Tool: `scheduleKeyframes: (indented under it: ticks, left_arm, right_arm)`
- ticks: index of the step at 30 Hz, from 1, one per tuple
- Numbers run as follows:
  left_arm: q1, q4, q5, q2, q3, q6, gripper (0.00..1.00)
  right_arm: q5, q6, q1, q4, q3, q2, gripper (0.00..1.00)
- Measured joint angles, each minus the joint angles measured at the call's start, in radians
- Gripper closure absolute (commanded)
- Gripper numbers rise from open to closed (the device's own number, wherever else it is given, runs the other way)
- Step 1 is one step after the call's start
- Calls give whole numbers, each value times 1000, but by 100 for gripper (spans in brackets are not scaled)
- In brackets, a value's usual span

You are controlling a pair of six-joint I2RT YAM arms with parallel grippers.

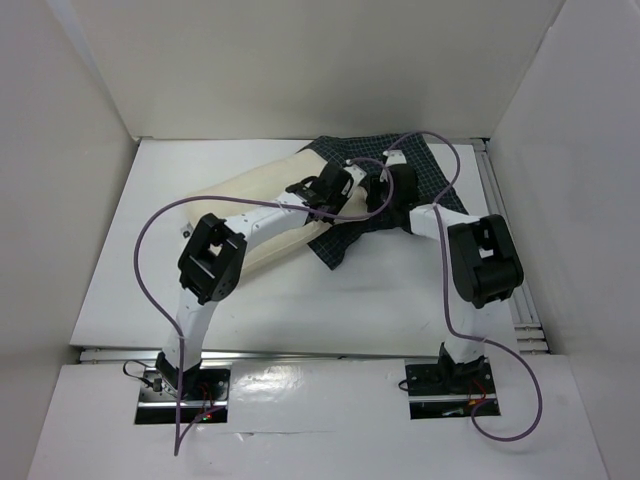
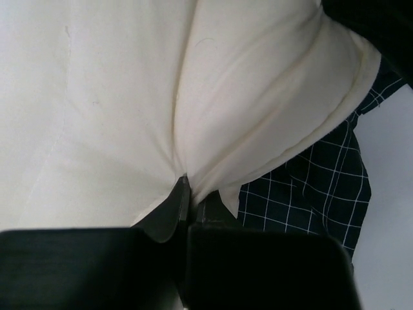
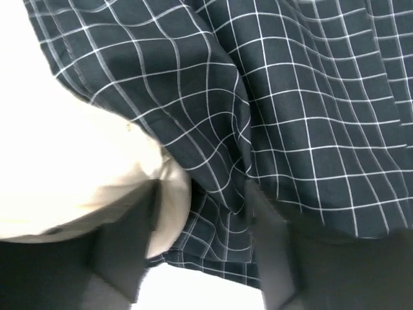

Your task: Put the pillow into the pillowcase

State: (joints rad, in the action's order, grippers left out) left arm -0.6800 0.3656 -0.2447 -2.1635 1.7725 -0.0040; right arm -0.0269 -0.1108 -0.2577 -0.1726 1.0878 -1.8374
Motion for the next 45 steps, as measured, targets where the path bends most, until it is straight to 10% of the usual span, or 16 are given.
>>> scheduleKeyframes:
  ticks: [9,30,41,44,45]
  left_arm:
    - [15,-3,-18,29,-37,-2,100]
    - [-6,210,-26,-85,277,-199,100]
    - [-27,98,29,-24,103,-281,100]
    - [-40,102,61,18,62,-282,100]
    - [-45,103,67,21,58,-283,100]
  right_arm:
    - [-25,6,5,-61,13,-21,100]
    - [494,-17,14,-2,-60,285,100]
    - [479,-104,13,2,-178,185,100]
    - [495,-120,7,-21,-239,185,67]
    - [500,-129,5,-25,-252,195,33]
